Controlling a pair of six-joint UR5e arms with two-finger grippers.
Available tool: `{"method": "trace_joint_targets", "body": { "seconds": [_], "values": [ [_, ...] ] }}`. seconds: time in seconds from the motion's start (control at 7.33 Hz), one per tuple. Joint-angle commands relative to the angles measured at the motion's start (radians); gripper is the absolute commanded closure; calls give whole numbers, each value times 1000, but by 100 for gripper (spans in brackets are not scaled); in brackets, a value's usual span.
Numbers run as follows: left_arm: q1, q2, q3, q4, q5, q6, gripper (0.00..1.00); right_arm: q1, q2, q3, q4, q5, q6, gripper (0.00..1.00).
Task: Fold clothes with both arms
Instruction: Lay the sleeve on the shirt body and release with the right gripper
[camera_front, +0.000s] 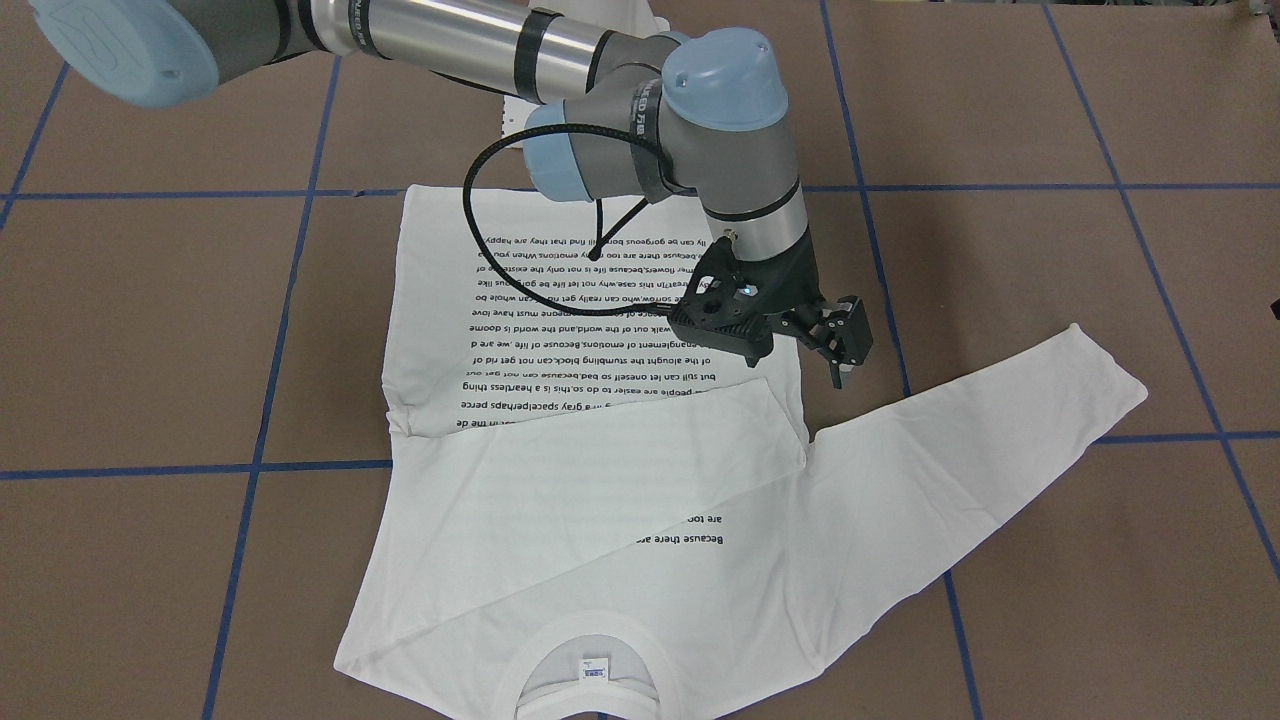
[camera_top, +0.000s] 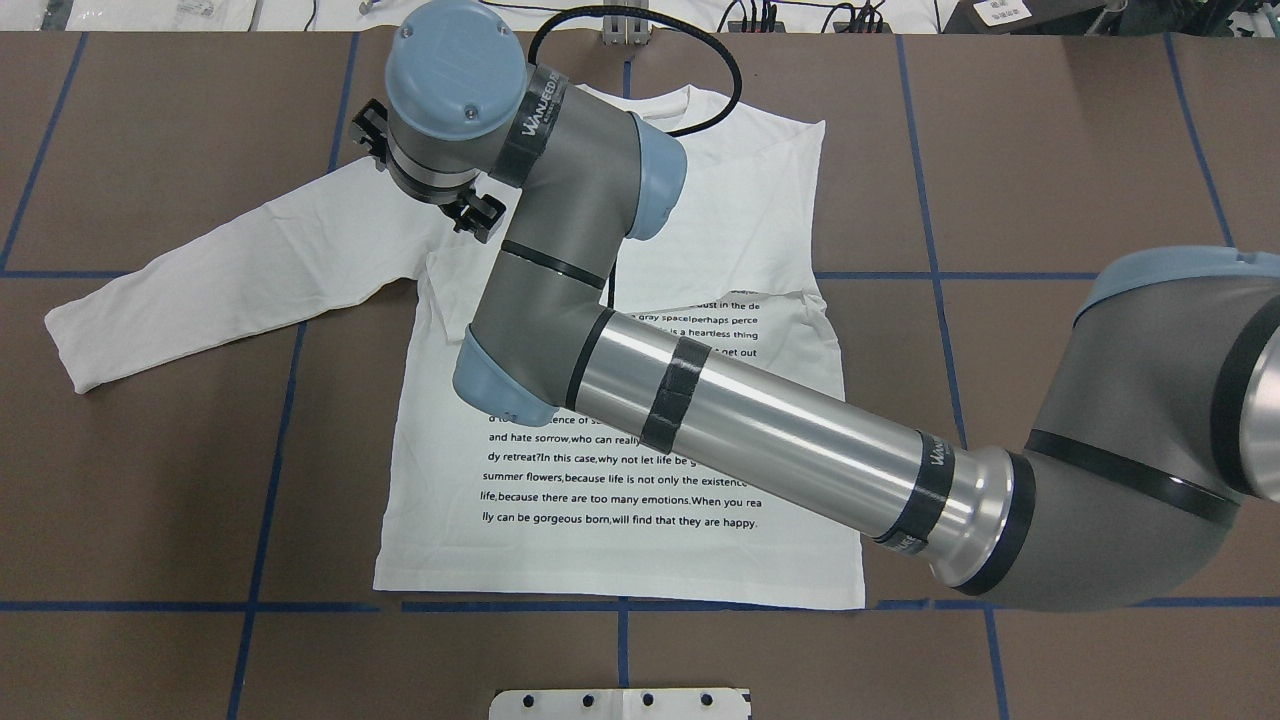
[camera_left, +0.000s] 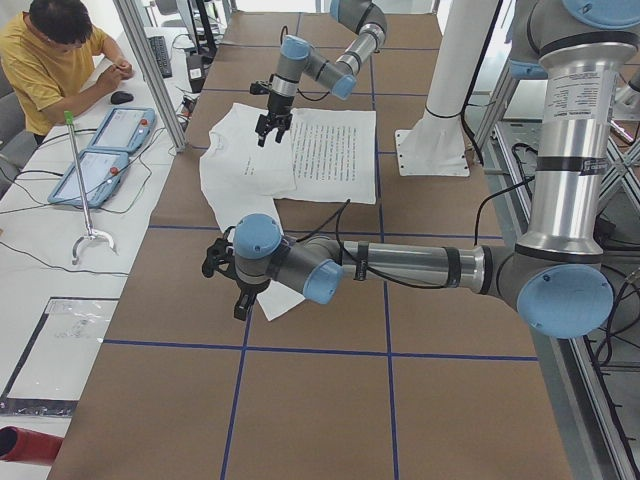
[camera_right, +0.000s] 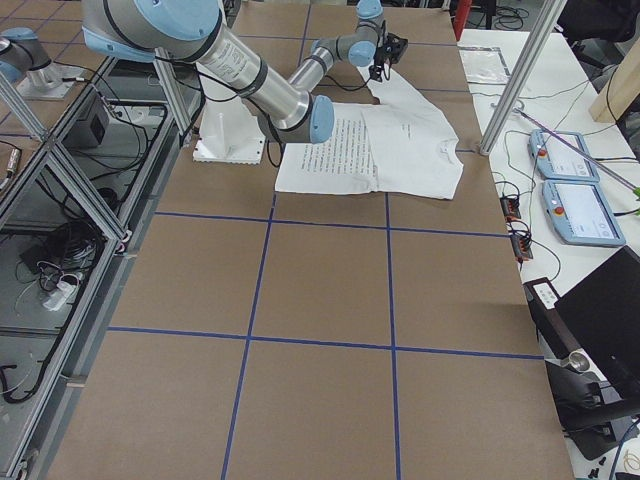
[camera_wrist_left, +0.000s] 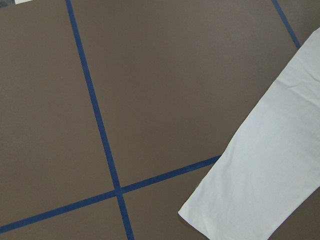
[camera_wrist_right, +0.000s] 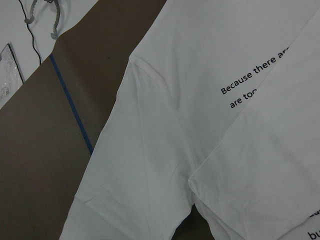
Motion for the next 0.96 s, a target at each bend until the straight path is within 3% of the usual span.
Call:
{"method": "trace_joint_targets", "body": {
  "seconds": [0.0,0.14,0.27,0.82],
  "values": [
    [104,-21,77,-30,0,-124,2,64,-158,209,-80,115,8,1],
    [114,-53,140,-41,-11,-175,11,89,-262,314,-81,141,0,1],
    [118,-88,169,-44,-23,-223,11,98,-339,388,-80,144,-1,1],
    [161,-145,327,-148,-25,-231,14,97,-496,543,-75,146,-5,1]
  ]
}}
